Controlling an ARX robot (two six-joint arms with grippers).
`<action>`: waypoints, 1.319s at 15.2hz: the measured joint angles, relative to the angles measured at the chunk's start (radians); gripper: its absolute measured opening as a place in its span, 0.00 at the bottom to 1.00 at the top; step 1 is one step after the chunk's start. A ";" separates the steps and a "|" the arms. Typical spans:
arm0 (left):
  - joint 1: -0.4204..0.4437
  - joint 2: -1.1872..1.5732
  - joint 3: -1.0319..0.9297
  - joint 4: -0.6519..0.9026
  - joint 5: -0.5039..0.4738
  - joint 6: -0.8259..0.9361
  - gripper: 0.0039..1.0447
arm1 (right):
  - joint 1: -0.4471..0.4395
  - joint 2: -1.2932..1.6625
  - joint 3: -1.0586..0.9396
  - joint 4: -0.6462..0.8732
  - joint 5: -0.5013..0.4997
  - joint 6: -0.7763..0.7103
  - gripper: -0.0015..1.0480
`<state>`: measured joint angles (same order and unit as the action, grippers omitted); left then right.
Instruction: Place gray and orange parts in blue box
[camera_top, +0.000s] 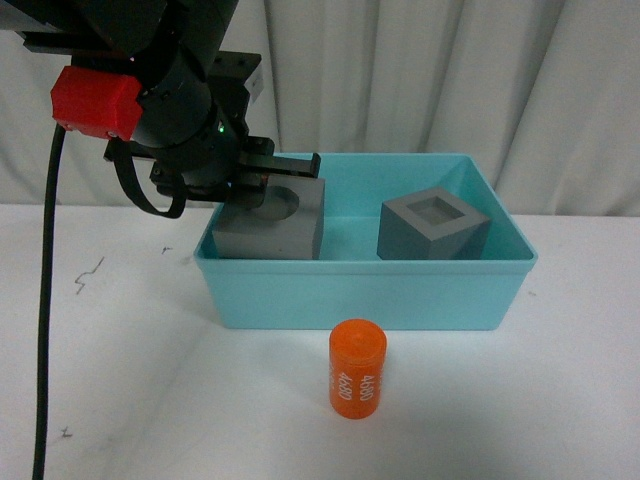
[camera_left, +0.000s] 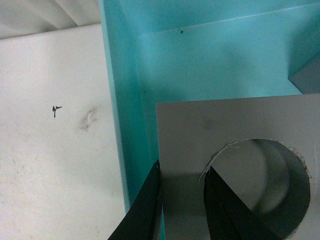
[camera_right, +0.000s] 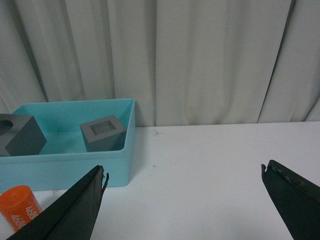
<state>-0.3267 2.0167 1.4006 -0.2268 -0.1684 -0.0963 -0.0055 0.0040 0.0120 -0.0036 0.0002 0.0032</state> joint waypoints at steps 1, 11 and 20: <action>-0.002 -0.002 -0.003 -0.006 0.001 0.001 0.17 | 0.000 0.000 0.000 0.000 0.000 0.000 0.94; -0.036 -0.236 -0.085 0.195 0.042 0.037 0.94 | 0.000 0.000 0.000 0.000 0.000 0.000 0.94; 0.064 -0.801 -0.901 0.950 -0.097 0.082 0.23 | 0.000 0.000 0.000 0.000 0.000 0.000 0.94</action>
<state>-0.2623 1.2156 0.4999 0.7235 -0.2649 -0.0143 -0.0055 0.0040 0.0120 -0.0032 0.0002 0.0032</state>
